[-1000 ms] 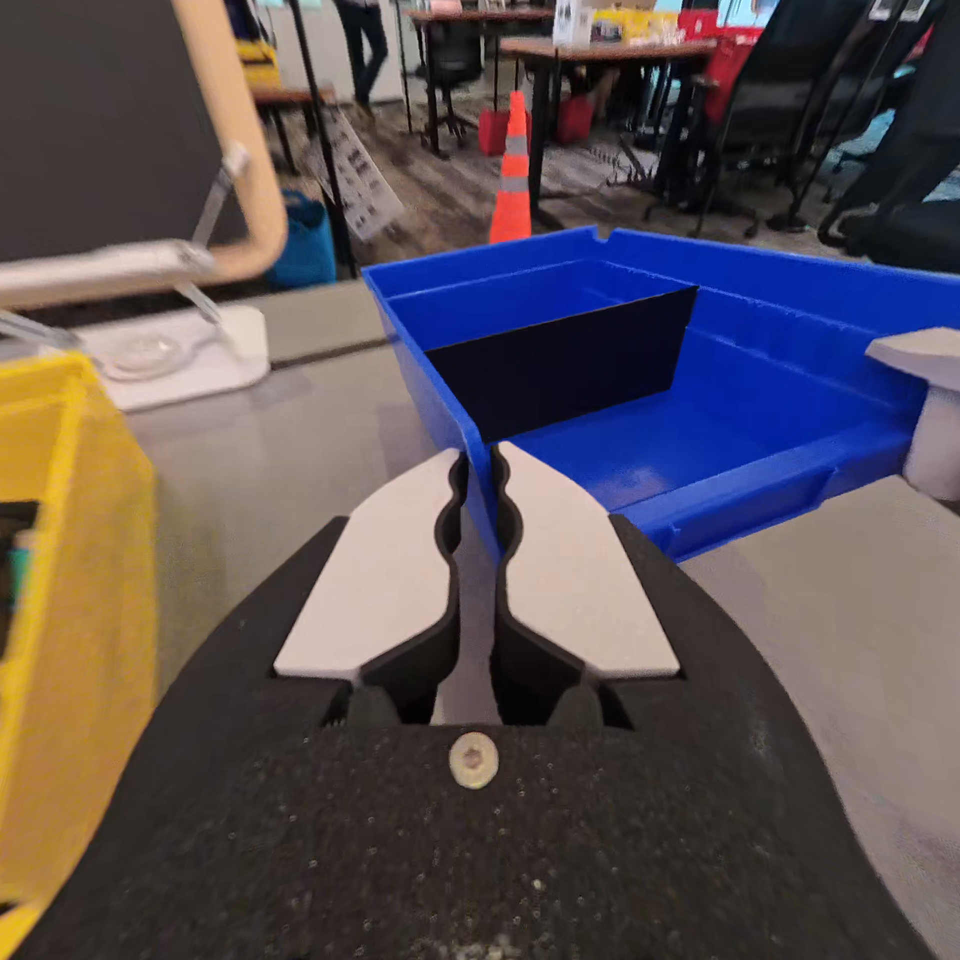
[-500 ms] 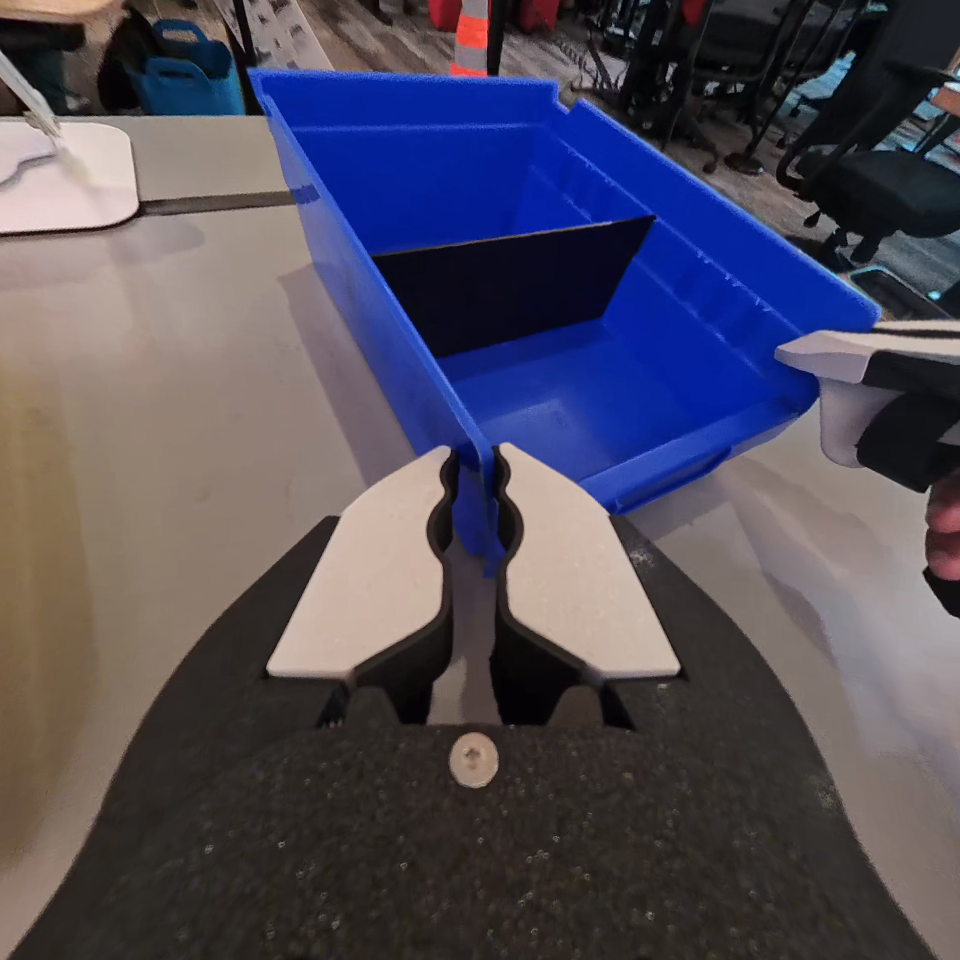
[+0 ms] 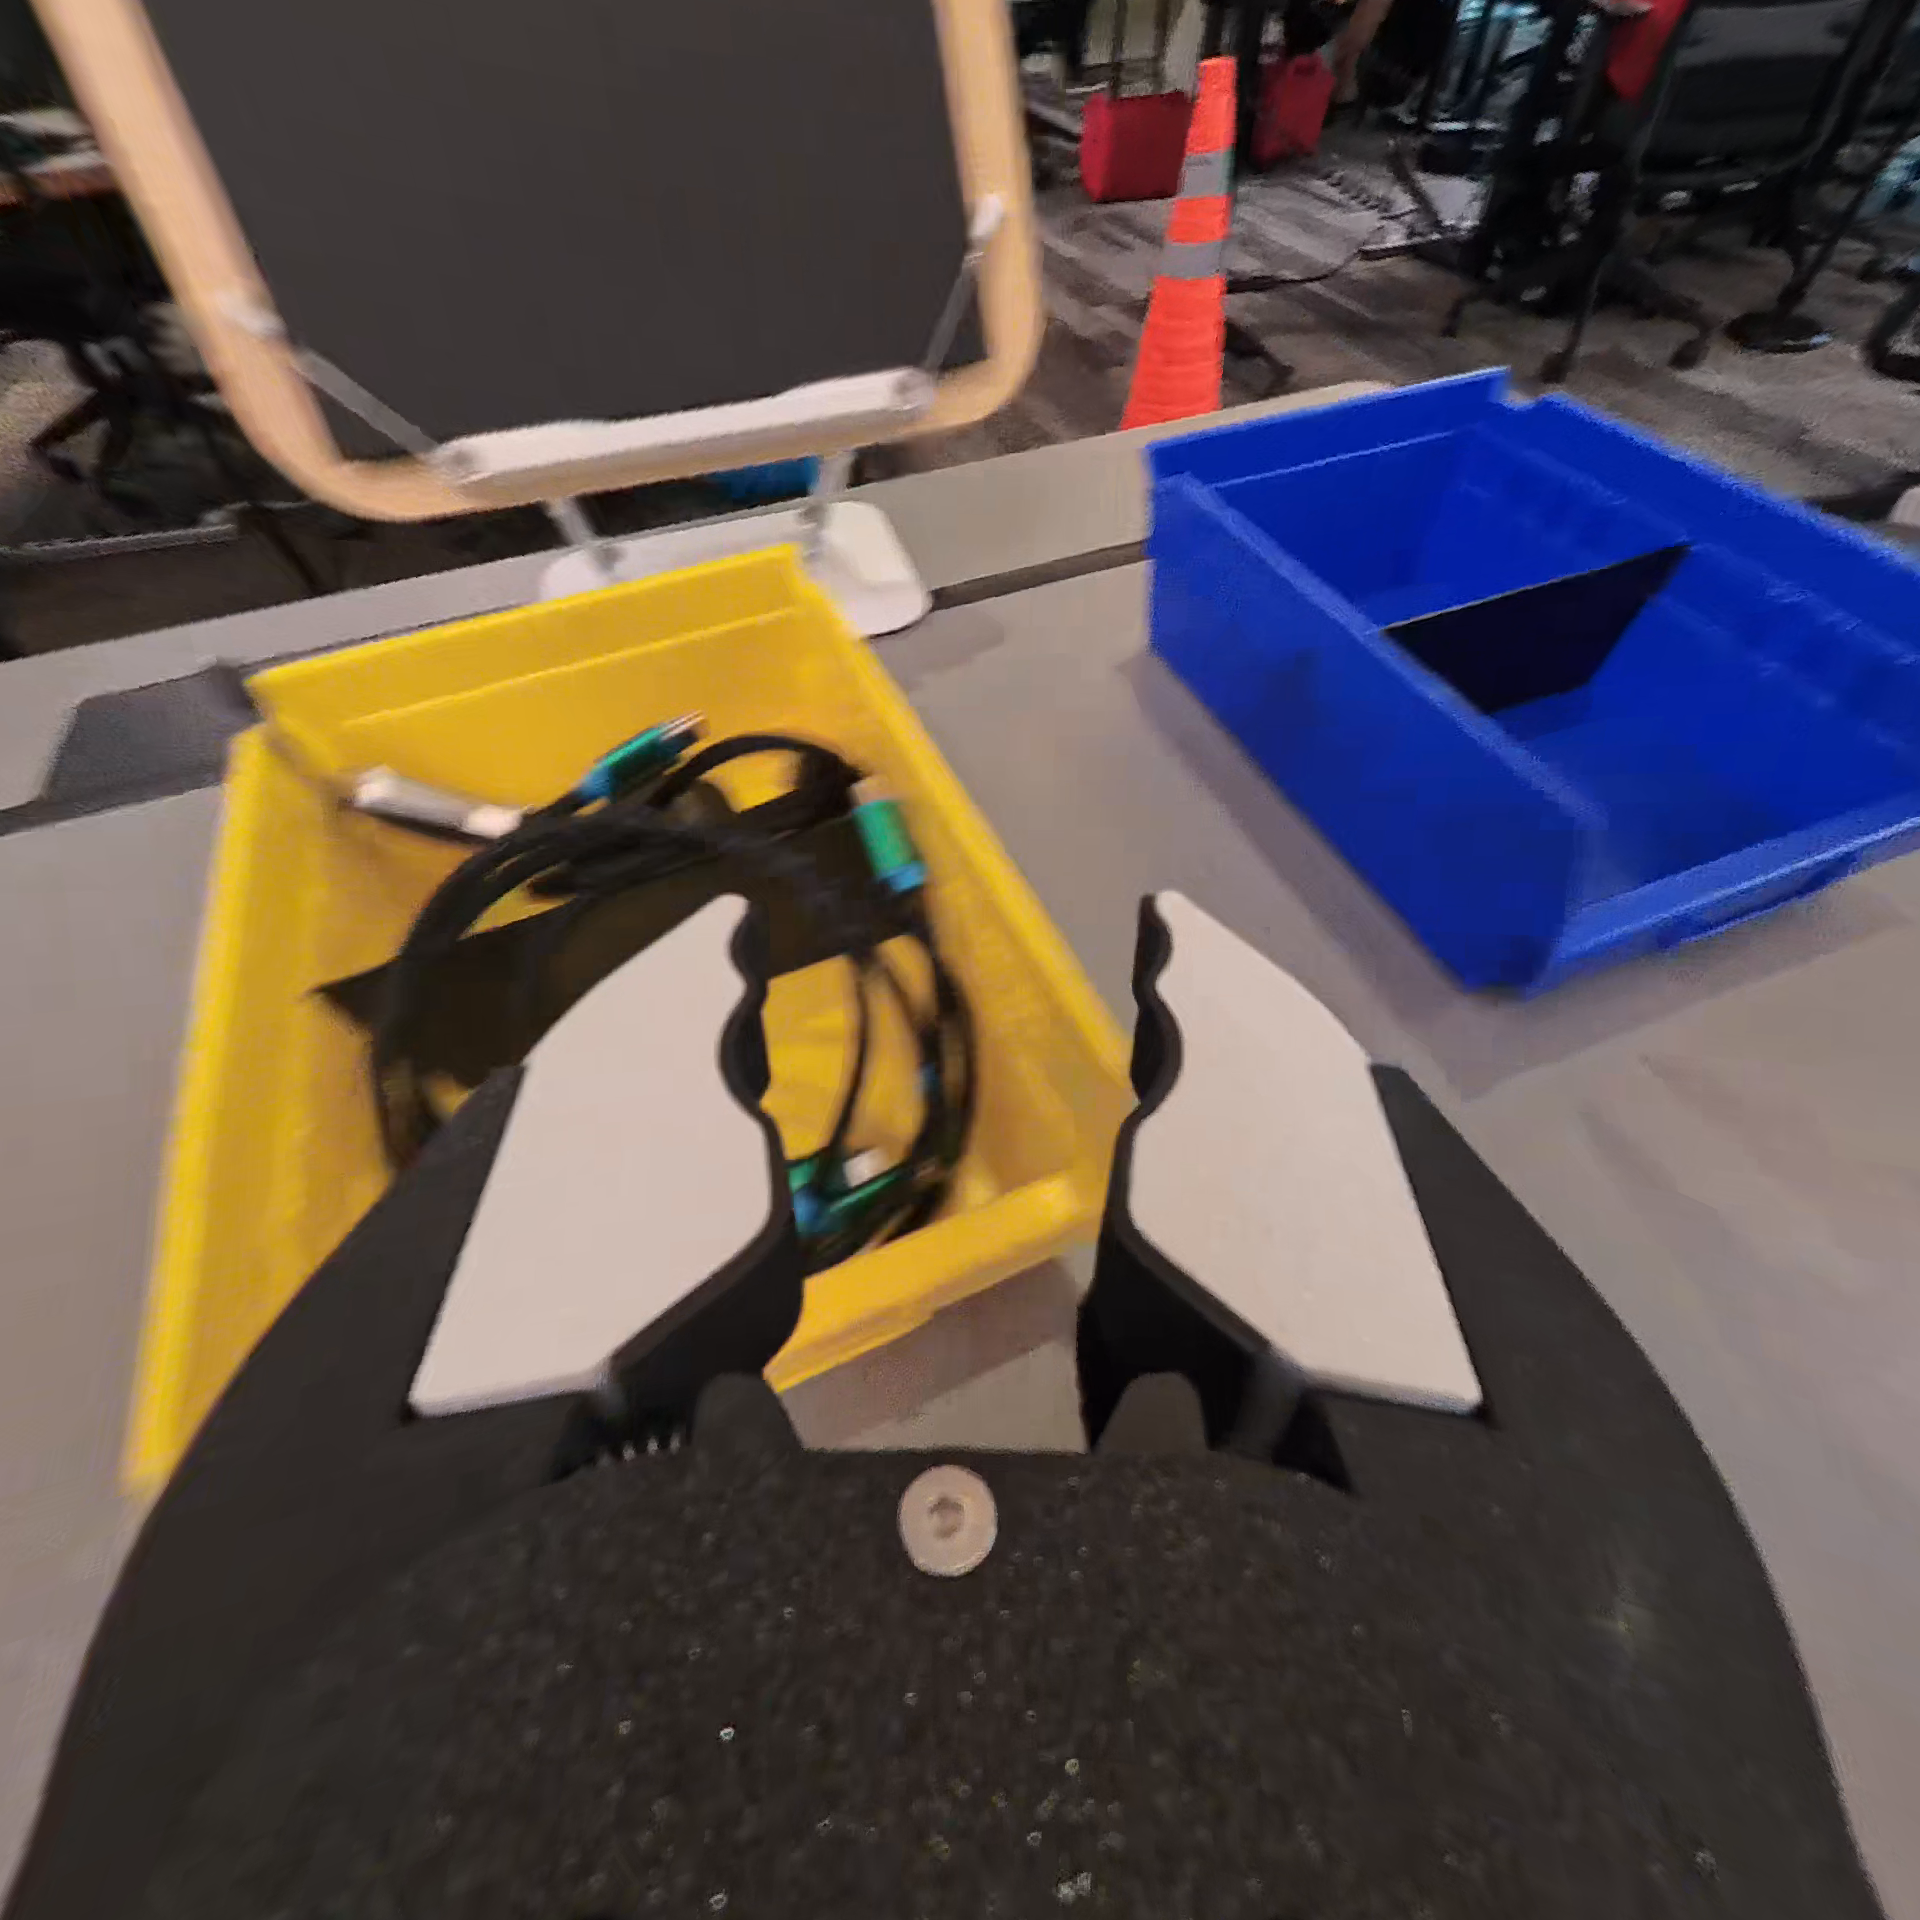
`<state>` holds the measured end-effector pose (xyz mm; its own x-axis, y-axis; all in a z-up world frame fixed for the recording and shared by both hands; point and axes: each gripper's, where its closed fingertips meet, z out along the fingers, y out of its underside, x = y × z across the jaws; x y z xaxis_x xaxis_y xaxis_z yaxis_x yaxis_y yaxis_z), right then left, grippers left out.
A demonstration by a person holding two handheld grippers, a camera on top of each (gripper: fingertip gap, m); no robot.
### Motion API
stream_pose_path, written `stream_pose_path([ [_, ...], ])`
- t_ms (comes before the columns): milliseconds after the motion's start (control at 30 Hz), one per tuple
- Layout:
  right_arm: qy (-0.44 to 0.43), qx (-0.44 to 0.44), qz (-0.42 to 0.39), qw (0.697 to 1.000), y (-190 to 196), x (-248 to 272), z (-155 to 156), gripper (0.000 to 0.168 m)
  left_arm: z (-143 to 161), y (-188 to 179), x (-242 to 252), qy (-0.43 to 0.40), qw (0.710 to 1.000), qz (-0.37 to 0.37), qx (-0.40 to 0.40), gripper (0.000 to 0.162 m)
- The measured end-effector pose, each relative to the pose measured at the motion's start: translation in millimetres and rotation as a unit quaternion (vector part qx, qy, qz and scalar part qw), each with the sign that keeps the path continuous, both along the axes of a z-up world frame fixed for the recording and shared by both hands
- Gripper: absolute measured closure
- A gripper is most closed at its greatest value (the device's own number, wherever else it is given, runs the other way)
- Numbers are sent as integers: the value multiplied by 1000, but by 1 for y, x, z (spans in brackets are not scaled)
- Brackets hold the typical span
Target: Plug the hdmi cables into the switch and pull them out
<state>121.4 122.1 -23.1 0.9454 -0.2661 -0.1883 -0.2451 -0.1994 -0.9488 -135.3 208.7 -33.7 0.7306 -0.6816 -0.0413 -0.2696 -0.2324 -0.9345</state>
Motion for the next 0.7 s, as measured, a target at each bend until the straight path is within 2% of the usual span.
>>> stream_pose_path([
  [100, 57, -7, 119, 991, 37, -101, -17, 137, -16, 21, -76, -24, 997, 66, 5, 100],
  [167, 42, -35, 168, 984, 52, -158, -40, 116, -25, 31, -120, -49, 993, 110, 9, 107],
  [200, 19, -52, 178, 983, 57, -179, -54, 102, -29, 36, -136, -64, 990, 127, 5, 114],
  [233, -6, -70, 179, 981, 62, -194, -67, 95, -33, 41, -146, -78, 987, 137, -10, 118],
  [333, -38, -103, 157, 981, 71, -218, -92, 98, -50, 53, -155, -67, 986, 141, -57, 112],
  [433, -34, -107, 141, 984, 83, -229, -98, 97, -74, 63, -161, 4, 985, 158, -68, 103],
  [467, -48, -110, 118, 986, 86, -223, -99, 102, -81, 64, -159, 19, 986, 148, -79, 100],
  [533, -58, -122, 73, 988, 91, -210, -103, 121, -96, 66, -147, 27, 987, 116, -110, 97],
  [567, -56, -145, 59, 986, 90, -205, -110, 144, -102, 67, -141, 26, 987, 102, -125, 105],
  [600, -44, -161, 54, 984, 90, -206, -114, 163, -106, 68, -133, 19, 986, 84, -140, 128],
  [633, -55, -164, 45, 984, 90, -206, -114, 164, -107, 70, -127, 15, 986, 79, -148, 150],
  [700, -76, -165, 32, 983, 90, -208, -113, 164, -107, 79, -130, 33, 984, 103, -141, 155],
])
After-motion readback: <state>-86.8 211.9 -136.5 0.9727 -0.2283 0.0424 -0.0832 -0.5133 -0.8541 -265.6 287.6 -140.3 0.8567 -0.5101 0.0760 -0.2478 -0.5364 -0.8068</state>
